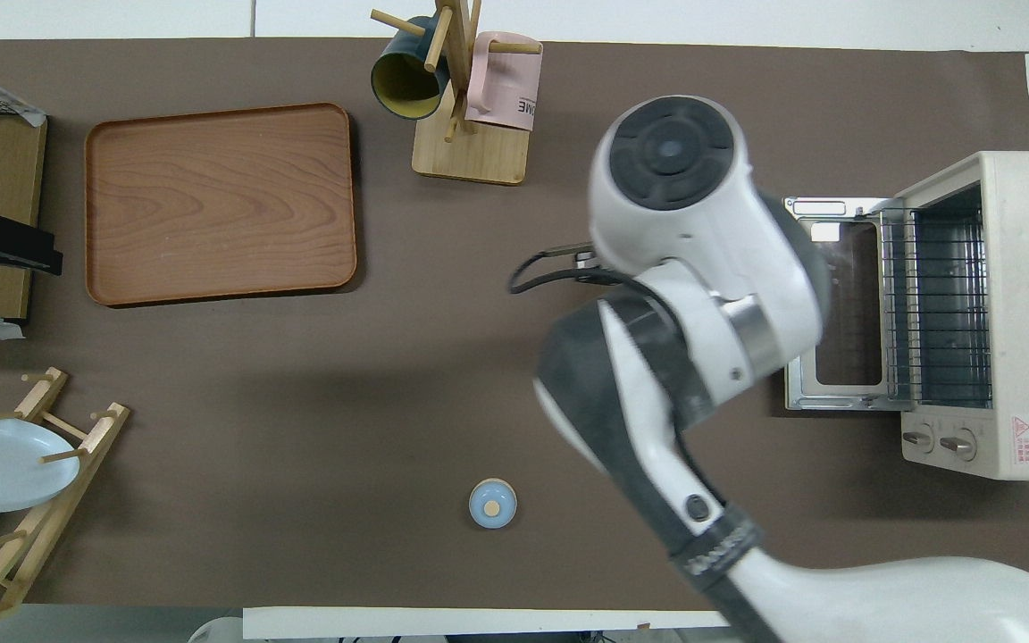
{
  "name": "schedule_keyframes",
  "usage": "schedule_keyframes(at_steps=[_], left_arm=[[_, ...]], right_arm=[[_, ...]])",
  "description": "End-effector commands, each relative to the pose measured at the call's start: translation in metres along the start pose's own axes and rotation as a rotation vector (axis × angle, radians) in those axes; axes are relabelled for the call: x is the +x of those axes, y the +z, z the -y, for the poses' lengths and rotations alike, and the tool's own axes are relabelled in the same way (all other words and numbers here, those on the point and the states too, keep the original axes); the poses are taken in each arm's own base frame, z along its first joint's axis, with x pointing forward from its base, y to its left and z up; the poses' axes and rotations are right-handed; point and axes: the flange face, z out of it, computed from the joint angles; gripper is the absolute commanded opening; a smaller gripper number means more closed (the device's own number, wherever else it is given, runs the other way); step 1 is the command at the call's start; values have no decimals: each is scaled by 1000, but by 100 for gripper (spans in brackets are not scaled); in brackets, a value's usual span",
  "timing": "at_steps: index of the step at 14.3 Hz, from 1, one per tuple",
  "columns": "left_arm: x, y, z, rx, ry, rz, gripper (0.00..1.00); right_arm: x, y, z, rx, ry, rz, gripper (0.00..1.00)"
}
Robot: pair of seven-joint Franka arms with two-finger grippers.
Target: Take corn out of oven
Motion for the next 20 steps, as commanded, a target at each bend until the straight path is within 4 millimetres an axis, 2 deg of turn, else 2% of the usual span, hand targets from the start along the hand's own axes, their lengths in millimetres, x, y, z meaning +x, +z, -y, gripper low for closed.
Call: schedule_keyframes(at_steps=[1,2,3,5,6,7,8,9,10,11,12,13,15,16,18,19,20], left_arm=[[-4,-4,2,-2,13,3,100],[-4,-4,2,-2,13,3,100],[-4,-4,2,-2,13,3,100],[-4,-4,2,-2,13,3,100],[-4,-4,2,-2,13,3,100],[-4,-4,2,-2,13,3,100],[-4,-4,2,-2,13,3,100],[-4,-5,3,-2,13,2,100],[-4,-4,2,-2,13,3,100],[-4,-4,2,-2,13,3,100],[-4,-4,2,-2,13,3,100],[-6,-3,3,-2,7,17,100],[-15,7,-22,-3,-54,43,100],[-19,15,-53,-11,-122,7,100],[-47,48,-135,-42,-268,-64,100],[-54,64,-166,-51,-363,-69,100],[-59,80,-203,-64,-492,-73,100]], right_arm=[[17,31,109,37,105,12,0],[13,45,145,66,132,2,0],[11,61,168,97,169,-16,0],[5,85,198,147,218,-48,1],[7,93,203,167,238,-52,7],[7,92,205,190,244,-36,22],[7,83,207,211,243,-47,27],[7,66,208,237,248,-63,46],[12,47,195,238,264,-79,65],[22,15,163,227,260,-105,62],[46,11,94,165,221,-58,53],[46,-4,49,134,142,-28,42],[30,27,-33,39,91,61,17],[24,58,-70,-2,102,77,8],[9,122,-125,-1,91,62,2],[4,147,-150,2,60,40,1],[7,162,-178,-18,25,34,1]])
